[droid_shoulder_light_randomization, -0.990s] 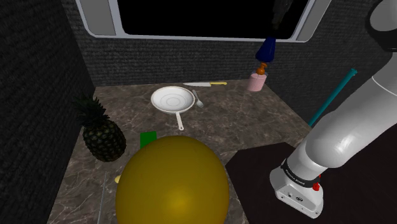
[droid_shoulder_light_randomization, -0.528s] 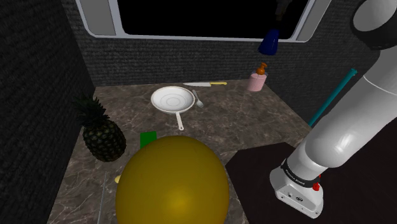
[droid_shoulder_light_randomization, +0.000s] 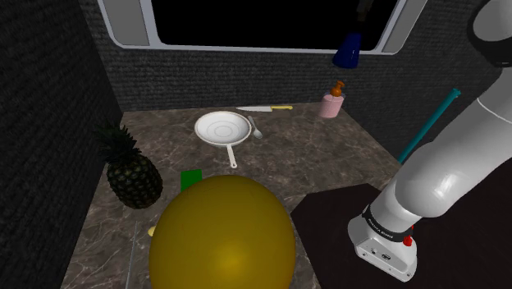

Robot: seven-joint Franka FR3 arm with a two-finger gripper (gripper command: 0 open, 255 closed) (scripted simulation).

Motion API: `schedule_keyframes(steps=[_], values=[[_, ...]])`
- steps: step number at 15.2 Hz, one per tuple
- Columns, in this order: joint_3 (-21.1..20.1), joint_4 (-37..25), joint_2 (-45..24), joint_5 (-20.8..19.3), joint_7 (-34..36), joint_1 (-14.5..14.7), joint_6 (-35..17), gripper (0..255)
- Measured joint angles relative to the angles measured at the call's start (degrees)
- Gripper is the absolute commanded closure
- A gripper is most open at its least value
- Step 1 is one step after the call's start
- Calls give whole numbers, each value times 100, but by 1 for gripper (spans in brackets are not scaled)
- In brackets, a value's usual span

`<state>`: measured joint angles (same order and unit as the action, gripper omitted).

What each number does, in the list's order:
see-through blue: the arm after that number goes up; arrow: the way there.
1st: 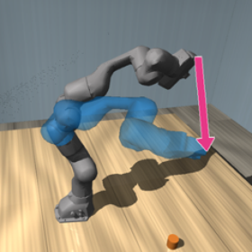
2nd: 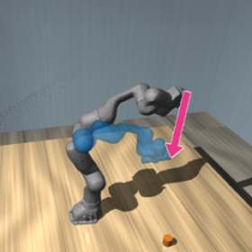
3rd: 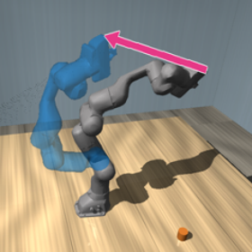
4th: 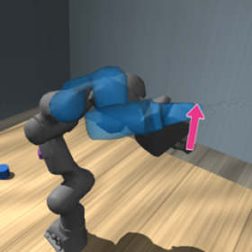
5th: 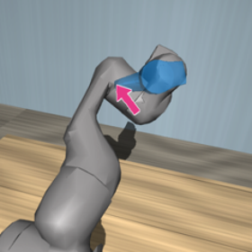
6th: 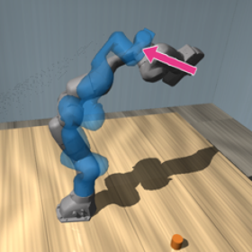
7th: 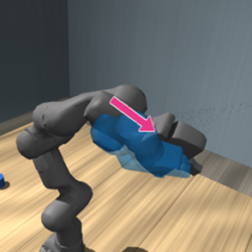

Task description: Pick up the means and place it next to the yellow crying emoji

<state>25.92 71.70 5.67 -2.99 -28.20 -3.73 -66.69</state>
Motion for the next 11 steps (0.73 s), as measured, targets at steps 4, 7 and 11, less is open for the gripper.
schedule_keyframes(steps=[4,7,11], values=[[-502,623,660,-204,717,264,12,255],[-847,1155,1125,-274,1184,378,-49,255],[-1332,1549,1558,-225,1834,519,25,255]])
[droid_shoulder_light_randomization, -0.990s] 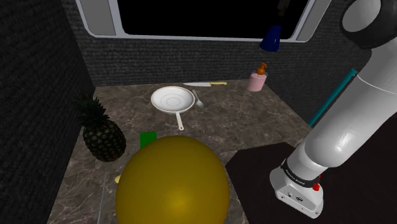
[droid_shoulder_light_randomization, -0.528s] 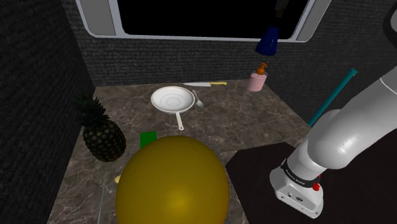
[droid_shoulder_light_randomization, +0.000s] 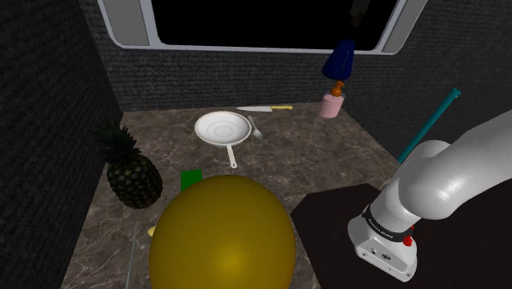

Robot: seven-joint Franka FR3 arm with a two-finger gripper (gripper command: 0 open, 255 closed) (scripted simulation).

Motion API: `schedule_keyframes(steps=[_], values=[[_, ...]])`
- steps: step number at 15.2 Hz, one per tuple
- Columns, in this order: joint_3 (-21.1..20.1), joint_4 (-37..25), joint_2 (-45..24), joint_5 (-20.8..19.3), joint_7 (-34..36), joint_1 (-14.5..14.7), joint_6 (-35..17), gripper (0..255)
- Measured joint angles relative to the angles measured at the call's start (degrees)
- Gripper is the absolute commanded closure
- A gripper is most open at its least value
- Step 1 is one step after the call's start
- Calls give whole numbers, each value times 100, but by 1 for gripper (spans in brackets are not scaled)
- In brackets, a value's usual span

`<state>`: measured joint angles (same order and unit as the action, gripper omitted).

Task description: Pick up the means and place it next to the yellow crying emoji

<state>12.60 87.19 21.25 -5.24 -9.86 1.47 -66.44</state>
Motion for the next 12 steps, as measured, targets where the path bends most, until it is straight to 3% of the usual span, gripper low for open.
schedule_keyframes(steps=[12], values=[[-1443,726,790,585,1915,344,126,255]])
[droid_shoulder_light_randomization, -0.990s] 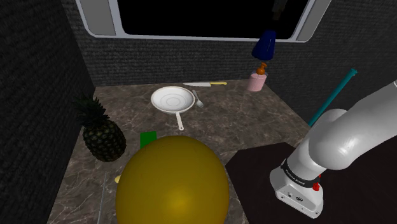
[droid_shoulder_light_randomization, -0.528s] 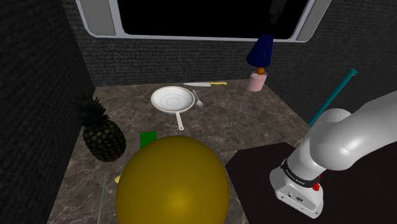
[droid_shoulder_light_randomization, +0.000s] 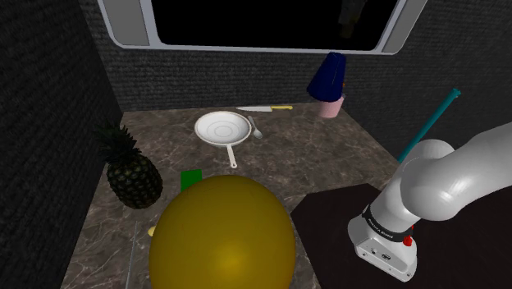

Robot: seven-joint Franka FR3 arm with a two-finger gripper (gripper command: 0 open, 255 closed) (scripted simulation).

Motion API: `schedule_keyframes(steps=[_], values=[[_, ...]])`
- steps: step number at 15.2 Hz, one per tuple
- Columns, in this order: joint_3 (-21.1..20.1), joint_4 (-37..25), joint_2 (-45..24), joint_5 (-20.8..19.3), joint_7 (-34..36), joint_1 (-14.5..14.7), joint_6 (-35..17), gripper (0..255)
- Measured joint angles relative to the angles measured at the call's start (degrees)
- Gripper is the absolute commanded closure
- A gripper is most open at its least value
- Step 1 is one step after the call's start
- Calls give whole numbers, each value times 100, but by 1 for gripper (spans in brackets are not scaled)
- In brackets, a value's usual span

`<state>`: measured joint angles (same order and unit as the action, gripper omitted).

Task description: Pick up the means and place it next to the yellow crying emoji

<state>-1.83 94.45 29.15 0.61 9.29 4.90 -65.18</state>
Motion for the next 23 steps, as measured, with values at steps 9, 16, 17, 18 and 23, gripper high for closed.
schedule_keyframes(steps=[9,16,17,18,23], values=[[-1066,-182,-73,559,1393,211,47,255],[-1362,427,129,738,1738,291,-394,255],[-1361,524,173,746,1732,296,-448,255],[-1356,642,225,752,1720,301,-515,255],[-1353,1227,447,787,1671,326,-878,255]])
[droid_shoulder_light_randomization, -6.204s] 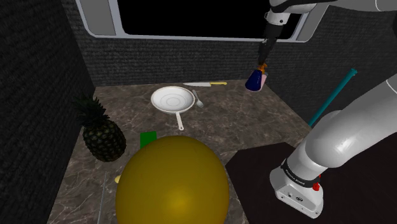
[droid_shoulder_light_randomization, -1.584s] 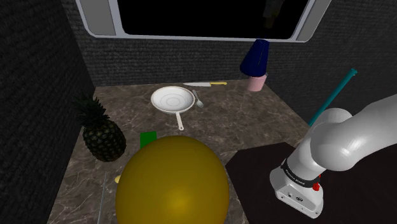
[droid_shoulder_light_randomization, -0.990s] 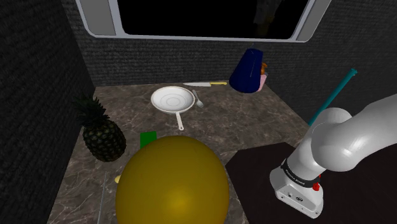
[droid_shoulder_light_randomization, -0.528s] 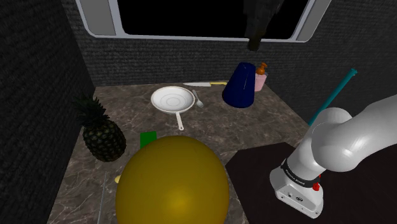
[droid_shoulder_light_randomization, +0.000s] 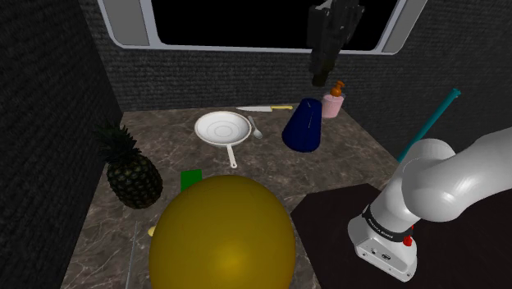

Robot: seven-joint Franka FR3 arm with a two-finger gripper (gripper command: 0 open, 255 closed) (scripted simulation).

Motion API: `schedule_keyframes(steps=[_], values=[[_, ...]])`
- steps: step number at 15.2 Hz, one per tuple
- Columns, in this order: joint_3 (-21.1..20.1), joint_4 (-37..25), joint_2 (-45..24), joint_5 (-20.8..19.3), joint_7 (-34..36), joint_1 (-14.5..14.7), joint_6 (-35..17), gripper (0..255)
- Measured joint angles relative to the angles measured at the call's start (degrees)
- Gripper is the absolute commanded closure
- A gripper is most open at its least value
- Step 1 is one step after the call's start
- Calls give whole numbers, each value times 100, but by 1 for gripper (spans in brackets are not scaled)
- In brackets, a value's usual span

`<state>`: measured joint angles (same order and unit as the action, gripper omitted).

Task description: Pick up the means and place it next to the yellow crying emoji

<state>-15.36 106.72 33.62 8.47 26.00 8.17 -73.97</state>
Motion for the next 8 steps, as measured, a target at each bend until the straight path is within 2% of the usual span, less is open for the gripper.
schedule_keyframes(steps=[8], values=[[-25,900,331,69,-52,49,-573,255]])
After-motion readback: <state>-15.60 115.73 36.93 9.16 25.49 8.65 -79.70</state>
